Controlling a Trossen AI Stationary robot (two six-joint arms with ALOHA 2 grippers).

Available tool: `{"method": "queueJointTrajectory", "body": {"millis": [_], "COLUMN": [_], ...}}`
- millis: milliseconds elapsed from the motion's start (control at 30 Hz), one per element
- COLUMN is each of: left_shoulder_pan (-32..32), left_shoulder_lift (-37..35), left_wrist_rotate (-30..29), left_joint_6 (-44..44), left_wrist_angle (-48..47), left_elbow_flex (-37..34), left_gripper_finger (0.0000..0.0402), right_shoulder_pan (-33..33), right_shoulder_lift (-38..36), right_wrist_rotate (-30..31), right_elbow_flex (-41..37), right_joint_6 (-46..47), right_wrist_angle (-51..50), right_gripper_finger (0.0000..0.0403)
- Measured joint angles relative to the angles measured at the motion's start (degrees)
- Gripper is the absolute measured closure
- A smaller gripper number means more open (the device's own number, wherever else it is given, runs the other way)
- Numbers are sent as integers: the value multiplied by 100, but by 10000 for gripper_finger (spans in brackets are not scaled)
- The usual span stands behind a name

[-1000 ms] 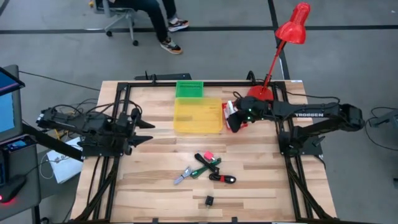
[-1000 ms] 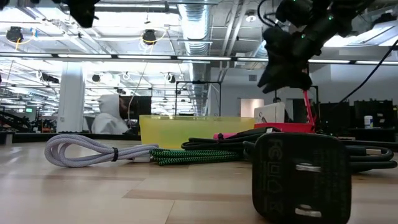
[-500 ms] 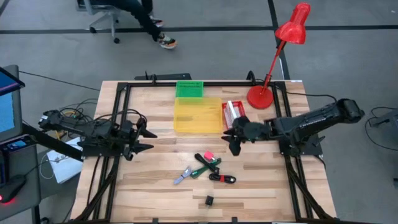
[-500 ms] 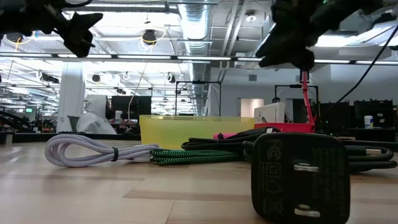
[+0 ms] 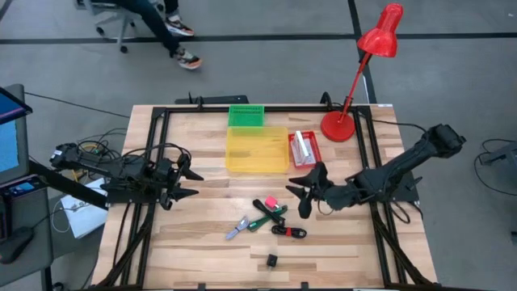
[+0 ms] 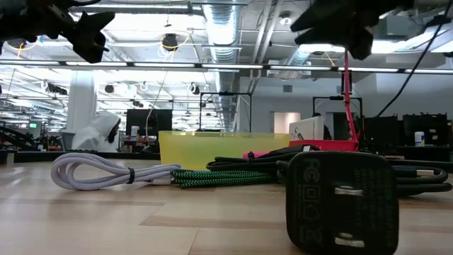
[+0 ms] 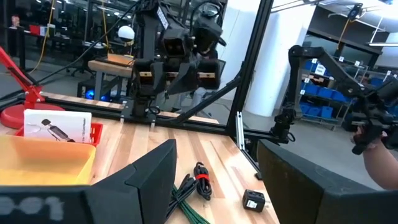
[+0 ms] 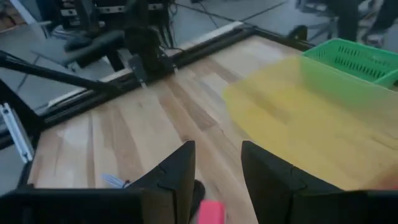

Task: Pick and place items into bin
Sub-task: Put the black charger cable into the yellow bin

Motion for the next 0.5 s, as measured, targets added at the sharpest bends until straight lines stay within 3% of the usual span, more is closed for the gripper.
{"method": "queueJointTrajectory", "body": {"millis": [300, 500], "left_shoulder_pan": [0, 0], "left_shoulder_lift": [4, 4], "left_wrist_rotate": [-2, -2], "left_joint_6": [-11, -23], "left_wrist_angle": [-55, -63], "left_elbow_flex": [0, 0], "left_gripper_finger": [187, 187], "right_shoulder_pan": [18, 143], "right_shoulder_lift": [1218, 1802], "right_wrist_rotate": [-151, -842], "right_elbow_flex": [15, 20], "right_joint_6": [21, -481], "right_wrist_angle": [1806, 3440], "right_gripper_finger": [278, 278]}}
